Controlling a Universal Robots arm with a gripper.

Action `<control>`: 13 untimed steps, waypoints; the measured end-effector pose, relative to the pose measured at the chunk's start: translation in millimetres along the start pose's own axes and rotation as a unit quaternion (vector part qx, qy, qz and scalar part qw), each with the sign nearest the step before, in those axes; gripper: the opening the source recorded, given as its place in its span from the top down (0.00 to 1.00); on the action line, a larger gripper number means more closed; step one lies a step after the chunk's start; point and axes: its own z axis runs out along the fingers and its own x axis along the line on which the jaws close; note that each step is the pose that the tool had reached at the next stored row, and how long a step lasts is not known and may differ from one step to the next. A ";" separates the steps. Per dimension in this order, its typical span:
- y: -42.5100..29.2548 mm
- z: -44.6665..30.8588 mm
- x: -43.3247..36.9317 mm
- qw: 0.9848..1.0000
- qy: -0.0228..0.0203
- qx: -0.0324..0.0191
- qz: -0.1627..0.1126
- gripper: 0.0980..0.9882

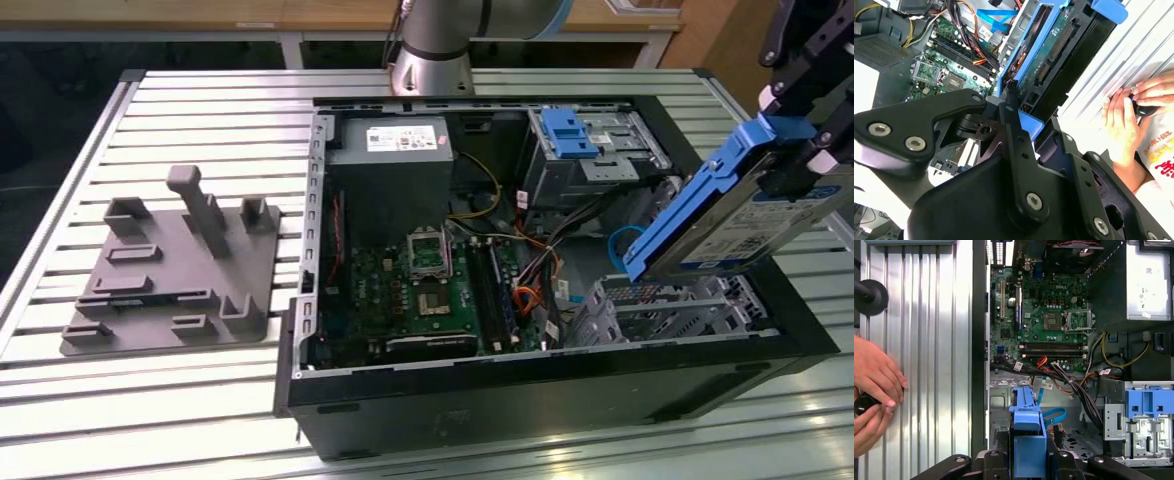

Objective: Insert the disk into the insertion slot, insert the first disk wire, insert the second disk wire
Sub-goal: 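Insert the disk into the insertion slot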

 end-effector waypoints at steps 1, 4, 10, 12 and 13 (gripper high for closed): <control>0.0 0.1 0.0 1.000 0.000 0.000 0.000 0.70; 0.0 0.1 0.0 1.000 0.000 0.000 0.000 0.70; -0.3 0.3 -2.4 1.000 0.000 0.000 0.000 0.70; -0.7 0.7 -4.3 1.000 0.000 0.000 0.000 0.70; -1.0 0.9 -5.0 1.000 0.000 0.000 0.000 0.70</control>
